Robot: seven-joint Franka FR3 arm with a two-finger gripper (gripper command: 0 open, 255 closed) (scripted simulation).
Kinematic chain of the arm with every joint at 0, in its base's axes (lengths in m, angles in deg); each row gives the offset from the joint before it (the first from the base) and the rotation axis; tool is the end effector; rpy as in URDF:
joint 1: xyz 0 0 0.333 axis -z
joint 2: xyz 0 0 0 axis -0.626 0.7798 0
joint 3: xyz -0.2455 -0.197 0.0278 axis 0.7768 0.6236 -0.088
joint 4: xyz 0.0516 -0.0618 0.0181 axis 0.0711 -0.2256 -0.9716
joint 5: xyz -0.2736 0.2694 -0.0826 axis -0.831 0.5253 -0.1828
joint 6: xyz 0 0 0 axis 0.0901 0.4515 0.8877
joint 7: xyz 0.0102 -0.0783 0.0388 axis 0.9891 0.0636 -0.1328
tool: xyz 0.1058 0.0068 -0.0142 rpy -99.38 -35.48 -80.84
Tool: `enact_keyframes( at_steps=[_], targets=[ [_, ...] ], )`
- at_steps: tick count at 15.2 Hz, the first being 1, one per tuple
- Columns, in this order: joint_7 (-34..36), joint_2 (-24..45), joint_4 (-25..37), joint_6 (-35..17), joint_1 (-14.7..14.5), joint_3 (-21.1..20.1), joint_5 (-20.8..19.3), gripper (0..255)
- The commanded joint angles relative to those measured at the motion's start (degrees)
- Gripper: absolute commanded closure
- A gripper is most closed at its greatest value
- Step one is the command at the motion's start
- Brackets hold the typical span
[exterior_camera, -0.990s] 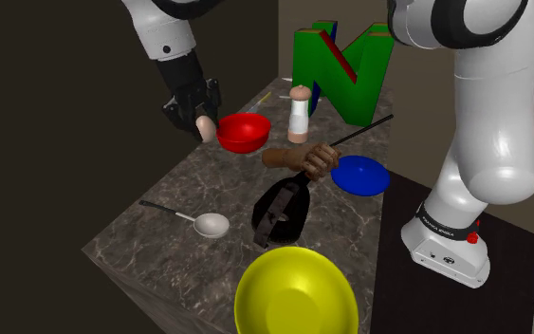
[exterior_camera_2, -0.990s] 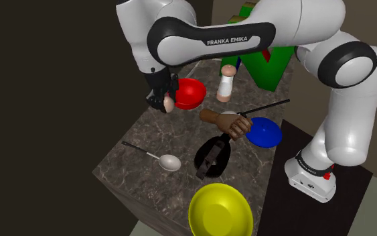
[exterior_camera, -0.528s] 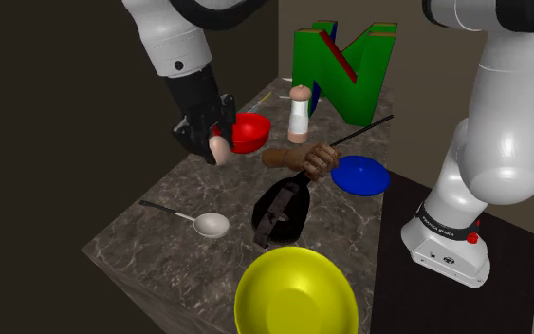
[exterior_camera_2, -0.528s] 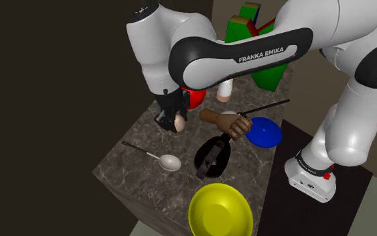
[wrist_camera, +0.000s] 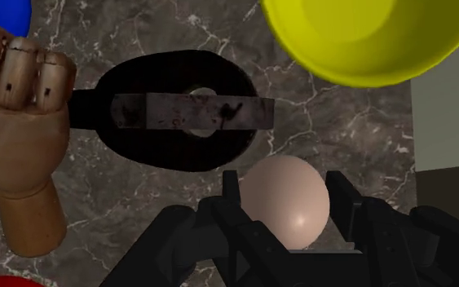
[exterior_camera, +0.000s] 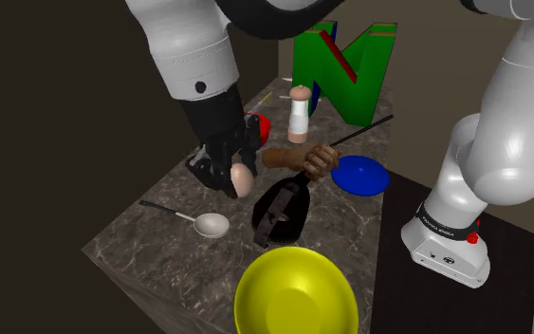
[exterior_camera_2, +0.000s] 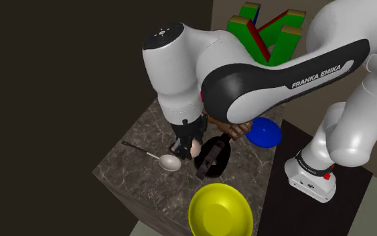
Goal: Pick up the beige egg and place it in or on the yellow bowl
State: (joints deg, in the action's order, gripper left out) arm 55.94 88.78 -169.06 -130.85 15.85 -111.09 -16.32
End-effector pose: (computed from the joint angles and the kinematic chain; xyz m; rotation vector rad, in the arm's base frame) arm 0.3149 0.4660 0.5402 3.0249 0.2727 -0.2020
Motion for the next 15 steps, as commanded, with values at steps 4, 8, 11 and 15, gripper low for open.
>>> enact_keyframes(
  at_steps=[4,8,11,15],
  targets=[
    [4.7,-4.0,-4.3,-1.3,-2.5,-2.6,3.0,255],
    [9.1,-5.9,-6.1,-1.8,-4.8,-5.0,4.9,255],
    [12.7,-6.7,-6.7,-2.1,-6.6,-7.0,6.1,255],
    [13.9,-6.8,-9.1,-4.5,-7.4,-7.8,6.4,255]
  ],
)
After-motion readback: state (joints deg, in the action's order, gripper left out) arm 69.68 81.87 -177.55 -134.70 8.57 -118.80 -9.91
